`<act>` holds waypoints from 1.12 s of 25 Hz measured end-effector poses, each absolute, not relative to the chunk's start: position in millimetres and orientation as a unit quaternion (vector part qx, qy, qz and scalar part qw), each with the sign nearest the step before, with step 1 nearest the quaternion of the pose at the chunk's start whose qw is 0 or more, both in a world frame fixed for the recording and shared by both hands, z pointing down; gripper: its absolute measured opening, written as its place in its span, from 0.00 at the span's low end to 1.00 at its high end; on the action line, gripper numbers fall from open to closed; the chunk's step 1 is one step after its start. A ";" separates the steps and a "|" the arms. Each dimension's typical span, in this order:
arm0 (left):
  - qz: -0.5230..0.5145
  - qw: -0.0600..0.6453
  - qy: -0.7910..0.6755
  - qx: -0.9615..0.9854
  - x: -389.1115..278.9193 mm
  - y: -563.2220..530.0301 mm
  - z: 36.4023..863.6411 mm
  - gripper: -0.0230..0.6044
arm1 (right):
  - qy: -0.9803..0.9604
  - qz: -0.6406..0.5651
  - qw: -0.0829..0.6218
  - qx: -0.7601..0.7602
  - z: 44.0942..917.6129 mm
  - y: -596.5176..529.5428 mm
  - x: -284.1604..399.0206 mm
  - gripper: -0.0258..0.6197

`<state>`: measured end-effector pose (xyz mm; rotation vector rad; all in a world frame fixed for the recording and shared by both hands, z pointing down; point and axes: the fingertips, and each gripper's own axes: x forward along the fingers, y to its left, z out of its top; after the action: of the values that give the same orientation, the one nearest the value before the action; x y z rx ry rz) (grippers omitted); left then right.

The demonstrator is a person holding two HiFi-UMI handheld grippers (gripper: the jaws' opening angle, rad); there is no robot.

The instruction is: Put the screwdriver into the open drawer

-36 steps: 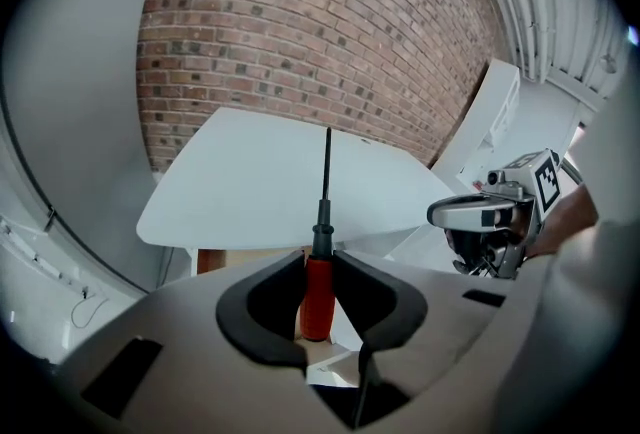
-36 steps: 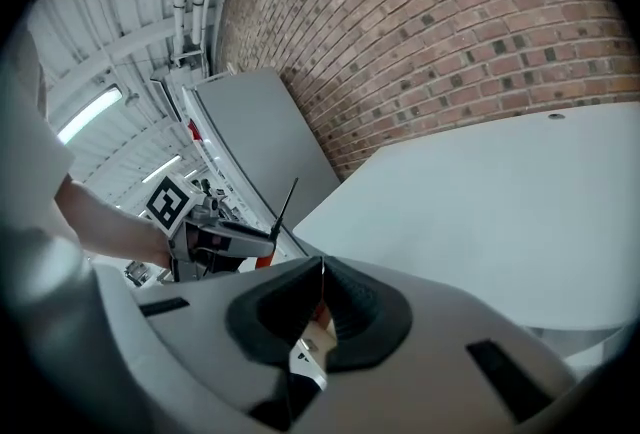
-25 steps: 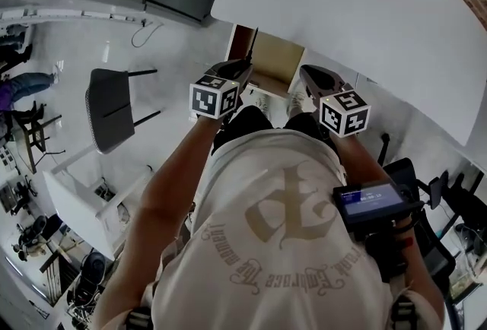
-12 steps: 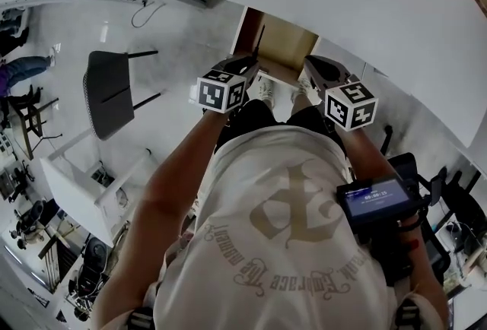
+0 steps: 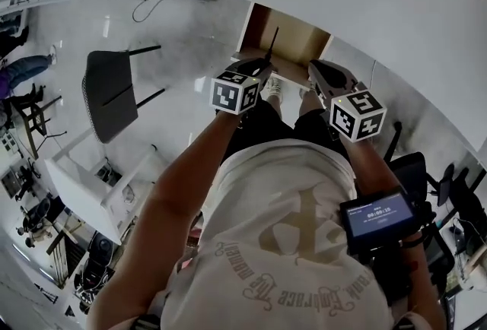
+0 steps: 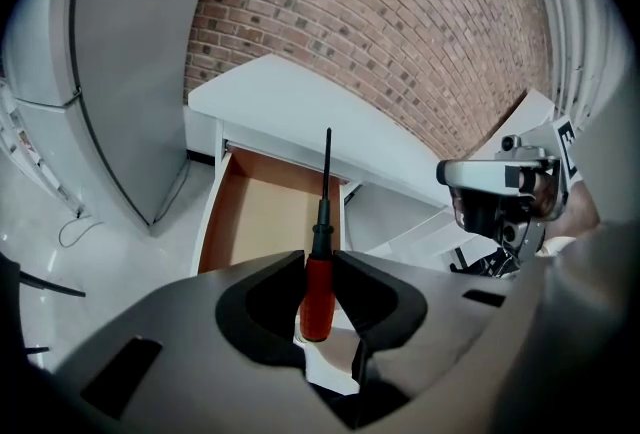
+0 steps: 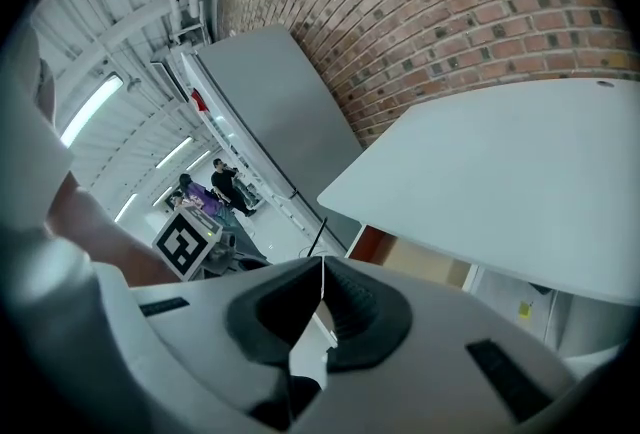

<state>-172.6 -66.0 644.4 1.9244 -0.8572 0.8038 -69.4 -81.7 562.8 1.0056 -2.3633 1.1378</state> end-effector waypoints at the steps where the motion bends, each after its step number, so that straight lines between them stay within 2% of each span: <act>1: 0.323 0.429 -0.343 0.770 -171.4 -66.4 647.6 0.19 | -0.830 0.400 0.167 0.352 565.1 -79.7 -69.9 0.08; 7: 0.347 0.406 -0.348 0.770 -158.0 -64.3 667.9 0.19 | -0.824 0.407 0.171 0.355 574.5 -67.9 -58.3 0.08; 28: 0.391 0.400 -0.348 0.752 -144.9 -89.1 719.2 0.19 | -0.799 0.440 0.196 0.359 608.0 -35.1 -52.1 0.08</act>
<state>-144.9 -89.1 719.2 1.9032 -0.8805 0.9892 -52.1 -35.1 608.0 1.0055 -2.2387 1.2326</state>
